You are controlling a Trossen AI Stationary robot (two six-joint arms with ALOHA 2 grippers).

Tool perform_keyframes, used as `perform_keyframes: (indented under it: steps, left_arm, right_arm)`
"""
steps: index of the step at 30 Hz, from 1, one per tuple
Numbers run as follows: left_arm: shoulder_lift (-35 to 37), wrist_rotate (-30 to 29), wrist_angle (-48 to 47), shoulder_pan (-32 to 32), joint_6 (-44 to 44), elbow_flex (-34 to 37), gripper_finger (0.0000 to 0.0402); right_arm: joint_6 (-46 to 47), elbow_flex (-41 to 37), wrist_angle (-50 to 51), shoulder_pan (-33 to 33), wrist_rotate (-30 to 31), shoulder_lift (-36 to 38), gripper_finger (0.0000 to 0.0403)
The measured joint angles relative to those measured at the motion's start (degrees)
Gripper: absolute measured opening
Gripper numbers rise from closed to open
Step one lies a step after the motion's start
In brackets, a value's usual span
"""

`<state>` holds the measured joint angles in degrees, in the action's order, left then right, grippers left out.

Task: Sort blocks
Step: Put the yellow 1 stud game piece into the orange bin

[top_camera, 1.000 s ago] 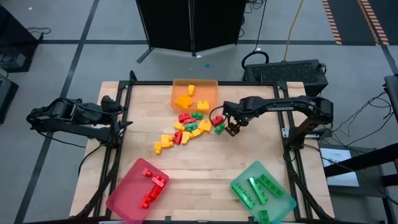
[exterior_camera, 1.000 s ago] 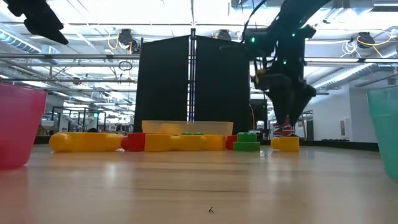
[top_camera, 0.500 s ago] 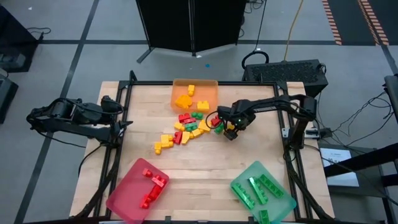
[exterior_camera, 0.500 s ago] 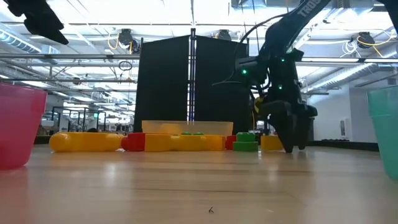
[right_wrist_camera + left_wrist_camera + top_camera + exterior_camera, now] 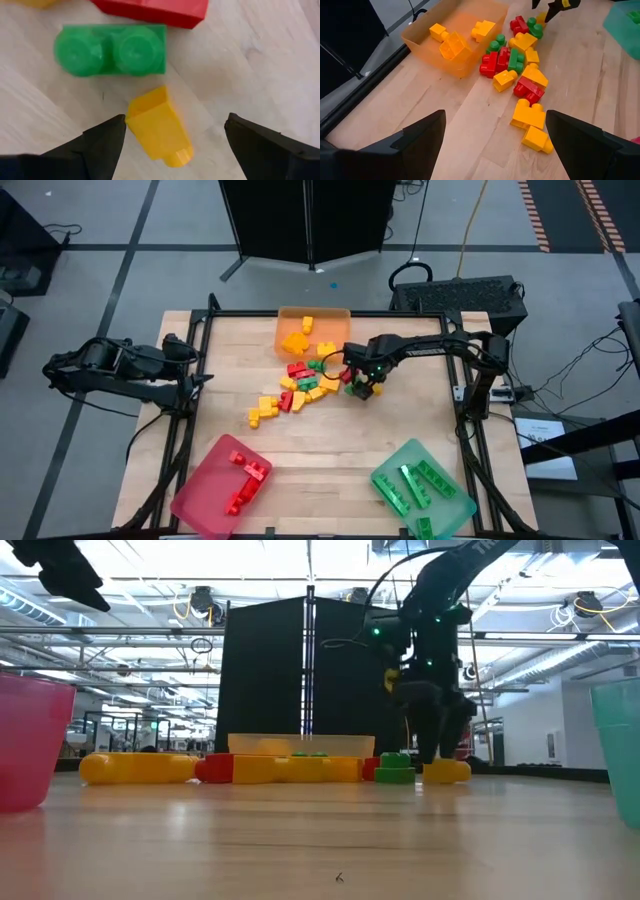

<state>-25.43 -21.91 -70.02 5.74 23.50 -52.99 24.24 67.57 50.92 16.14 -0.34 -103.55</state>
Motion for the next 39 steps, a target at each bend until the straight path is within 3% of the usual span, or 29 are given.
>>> perform_keyframes:
  steps: [4,14,18,23,27,34,39]
  left_arm:
    - [0.0,0.0,0.0,0.01,-0.38,0.0,0.0345]
    - [0.0,0.02,-0.02,0.0,-0.38,0.0,0.0345]
    - [0.0,0.02,-0.02,0.02,-0.29,0.0,0.0345]
    - [0.0,-0.04,-0.04,0.02,-0.27,0.0,0.0345]
    - [0.0,-0.25,-0.04,0.01,-0.26,0.0,0.0345]
    - [0.0,-0.5,-0.04,0.01,-0.25,0.0,0.0345]
    - [0.0,-0.9,-0.04,0.02,-0.23,0.0,0.0345]
  right_arm:
    - [-4.36,0.02,-0.85,-0.02,0.31,-0.6,0.0331]
    - [-3.36,0.15,-0.81,-0.15,-1.23,-5.53,0.032]
    - [-2.2,0.3,-0.44,-0.32,-1.84,-5.89,0.0253]
    - [-2.14,1.88,1.74,-0.52,-1.43,-5.66,0.0108]
    - [-2.43,5.24,4.73,-0.5,-1.16,-5.66,0.0111]
    - [-1.68,20.51,13.37,-0.5,1.09,-5.7,0.0111]
    - [2.54,34.84,6.09,1.45,7.08,-5.7,0.0111]
